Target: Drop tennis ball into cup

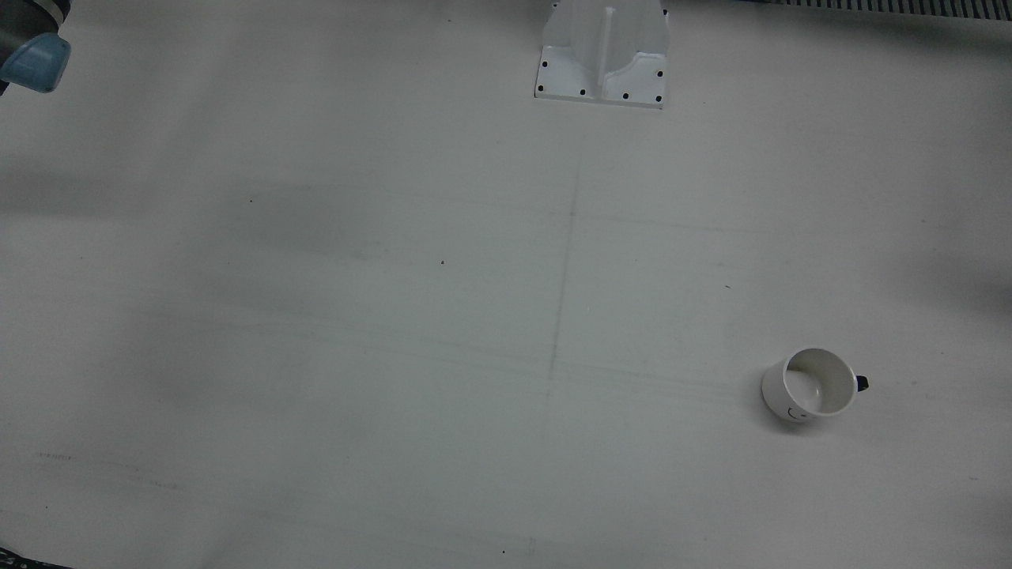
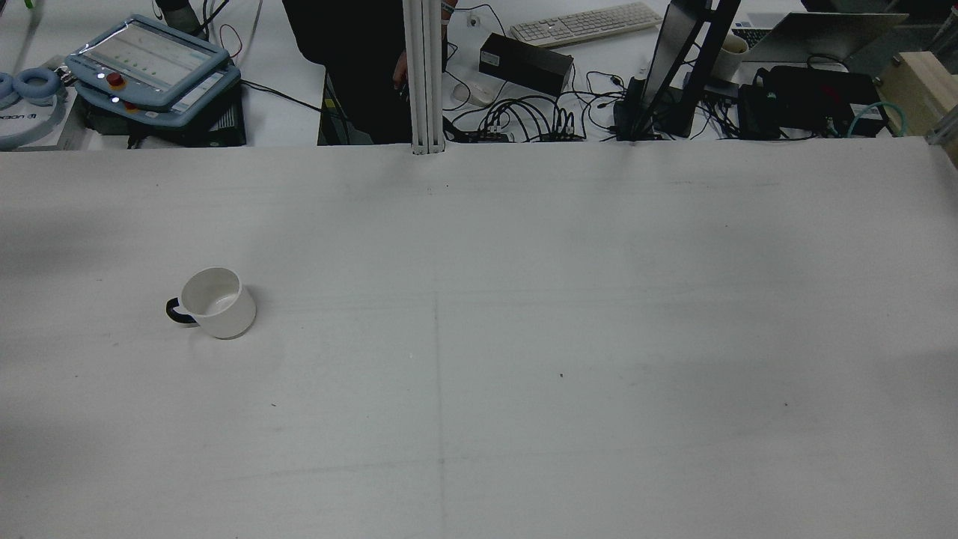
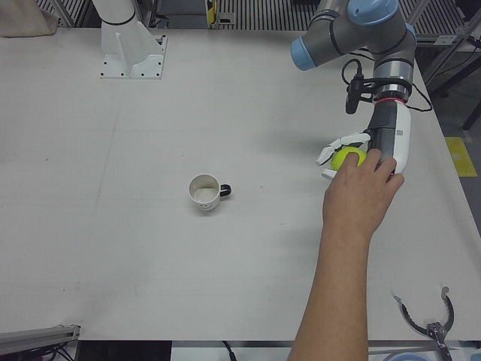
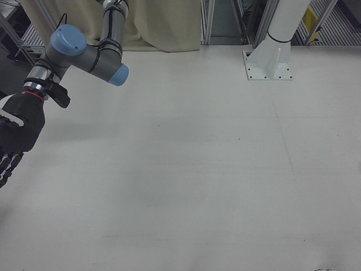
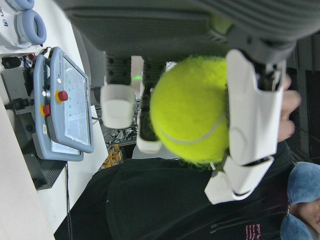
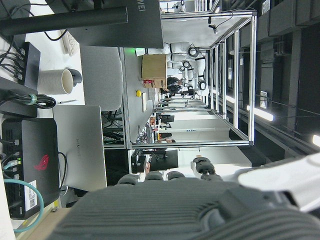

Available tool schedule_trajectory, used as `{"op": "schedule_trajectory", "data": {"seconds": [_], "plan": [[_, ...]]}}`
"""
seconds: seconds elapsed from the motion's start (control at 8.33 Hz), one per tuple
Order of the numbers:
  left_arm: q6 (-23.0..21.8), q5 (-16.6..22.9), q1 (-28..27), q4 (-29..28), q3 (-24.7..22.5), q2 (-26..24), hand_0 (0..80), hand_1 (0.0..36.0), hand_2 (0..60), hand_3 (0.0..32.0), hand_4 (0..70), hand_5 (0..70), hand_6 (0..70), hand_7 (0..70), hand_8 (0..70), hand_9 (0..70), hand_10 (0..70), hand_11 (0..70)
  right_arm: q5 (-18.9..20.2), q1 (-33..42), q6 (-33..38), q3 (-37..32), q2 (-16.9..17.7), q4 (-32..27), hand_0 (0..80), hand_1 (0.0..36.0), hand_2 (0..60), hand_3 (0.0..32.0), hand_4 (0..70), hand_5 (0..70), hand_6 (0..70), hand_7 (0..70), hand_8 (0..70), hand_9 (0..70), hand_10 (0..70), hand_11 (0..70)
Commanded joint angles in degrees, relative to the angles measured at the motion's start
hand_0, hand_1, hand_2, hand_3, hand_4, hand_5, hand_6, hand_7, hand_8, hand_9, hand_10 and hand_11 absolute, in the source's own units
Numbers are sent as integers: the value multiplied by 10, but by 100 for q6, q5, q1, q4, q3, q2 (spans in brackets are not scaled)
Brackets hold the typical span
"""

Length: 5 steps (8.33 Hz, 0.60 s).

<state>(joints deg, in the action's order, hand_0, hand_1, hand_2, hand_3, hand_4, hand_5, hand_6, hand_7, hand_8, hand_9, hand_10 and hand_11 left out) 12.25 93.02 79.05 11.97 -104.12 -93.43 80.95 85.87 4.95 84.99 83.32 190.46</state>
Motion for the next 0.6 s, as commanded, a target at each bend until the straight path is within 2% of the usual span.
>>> {"op": "schedule_trajectory", "data": {"seconds": [0.0,0.36,0.48], "plan": [[5,-3,-3,-10,-29,0,555,360,600,0,700,250,370,700,700,700,700,700,0,0,-3,0,0,0,0,0,0,0,0,0,0,0,0,0,0,0],[5,-3,-3,-54,-38,9,558,360,600,0,700,250,364,700,700,700,700,700,0,0,-3,0,0,0,0,0,0,0,0,0,0,0,0,0,0,0],[40,23,-64,-54,-273,9,555,360,600,0,700,250,366,700,700,700,700,700,0,0,6,0,0,0,0,0,0,0,0,0,0,0,0,0,0,0]]}}
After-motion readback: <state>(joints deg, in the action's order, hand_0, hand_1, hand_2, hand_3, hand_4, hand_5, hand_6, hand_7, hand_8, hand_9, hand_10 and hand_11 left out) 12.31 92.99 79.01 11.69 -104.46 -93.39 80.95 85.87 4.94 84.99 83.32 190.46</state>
